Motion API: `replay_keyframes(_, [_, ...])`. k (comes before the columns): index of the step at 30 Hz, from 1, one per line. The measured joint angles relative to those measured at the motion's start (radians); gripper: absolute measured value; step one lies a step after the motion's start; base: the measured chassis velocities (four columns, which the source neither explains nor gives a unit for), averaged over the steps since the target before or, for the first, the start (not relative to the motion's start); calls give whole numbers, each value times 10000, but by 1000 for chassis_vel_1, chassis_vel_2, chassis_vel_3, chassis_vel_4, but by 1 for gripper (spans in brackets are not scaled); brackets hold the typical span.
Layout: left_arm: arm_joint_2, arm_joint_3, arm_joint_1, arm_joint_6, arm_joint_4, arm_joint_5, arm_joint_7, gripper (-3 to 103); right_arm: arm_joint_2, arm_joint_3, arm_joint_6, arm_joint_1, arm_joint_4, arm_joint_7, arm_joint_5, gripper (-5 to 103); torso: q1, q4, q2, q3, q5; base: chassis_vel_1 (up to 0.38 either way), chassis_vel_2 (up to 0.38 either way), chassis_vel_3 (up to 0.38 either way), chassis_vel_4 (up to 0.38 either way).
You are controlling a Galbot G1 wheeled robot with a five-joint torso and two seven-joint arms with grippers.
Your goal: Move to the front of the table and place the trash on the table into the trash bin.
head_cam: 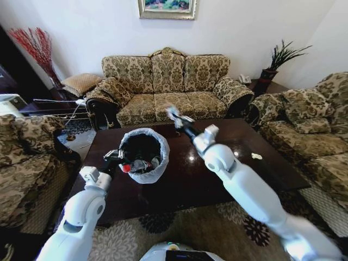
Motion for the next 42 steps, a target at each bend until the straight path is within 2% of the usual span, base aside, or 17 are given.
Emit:
replay_keyframes(1, [0,0,0,0,0,0,0,3,0,0,0,0,0,0,0,2,0,0,0,0,0,0,0,0,0])
replay_keyframes(3, [-8,-19,-19,14,34,0,0,3,-188,-1086,-182,118,369,438,301,2,0,-3,0,1,3,0,0,0,0])
replay_keyframes(8, [-80,-25,-23,17,45,1,2,3,-262,-1769,-408,101,338,454,156,-1,0,-5,0,1,7,0,0,0,0])
replay_keyframes(10, [-160,-19,-29,21,35,17,1,3,-160,-1968,-420,134,-42,442,-35,9,0,-5,0,1,7,0,0,0,0])
replay_keyframes(11, [-160,-19,-29,21,35,17,1,3,-160,-1968,-420,134,-42,442,-35,9,0,-5,0,1,7,0,0,0,0])
replay_keyframes(14, [-194,-54,-8,24,-14,29,1,3,20,-2000,-419,324,-353,411,-112,25,1,-3,-1,1,4,0,0,0,0])
replay_keyframes(15, [-194,-54,-8,24,-14,29,1,3,20,-2000,-419,324,-353,411,-112,25,1,-3,-1,1,4,0,0,0,0])
replay_keyframes(19, [-166,-111,41,54,-53,29,-22,3,85,-2022,-418,468,-389,269,-194,47,0,-3,0,1,5,0,0,0,0])
replay_keyframes(24, [-145,-134,50,67,-53,29,-53,3,55,-2047,-418,475,-295,197,-262,58,0,-2,0,1,4,0,0,0,0])
replay_keyframes(26, [-134,-135,44,72,-53,25,-55,3,-6,-2041,-412,441,-235,131,-337,69,0,-3,0,1,4,0,0,0,0])
replay_keyframes(28, [-133,-130,35,74,-49,23,-56,3,-17,-2004,-367,432,-233,123,-401,74,0,-3,0,1,6,0,0,0,0])
replay_keyframes(30, [-133,-114,15,78,-30,13,-54,3,-25,-1851,-32,448,-228,21,-611,85,0,-3,0,1,7,0,0,0,0])
replay_keyframes(31, [-133,-114,15,78,-30,13,-54,3,-25,-1851,-32,448,-228,21,-611,85,0,-3,0,1,7,0,0,0,0])
replay_keyframes(35, [-191,-118,-2,82,139,10,-57,3,-190,-842,466,441,11,-100,-966,100,0,0,0,1,3,0,0,0,0])
replay_keyframes(37, [-204,-122,-1,81,162,10,-56,3,-331,-581,538,307,26,-97,-1203,100,0,1,0,0,2,0,0,0,0])
replay_keyframes(39, [-230,-132,-23,58,210,8,-55,3,-941,131,673,-387,-129,-260,-2208,100,0,0,0,0,5,0,0,0,0])
replay_keyframes(42, [-266,-158,-47,25,230,-10,-90,3,-1288,568,808,-950,-368,-315,-2777,100,-1,-5,0,0,8,0,0,0,0])
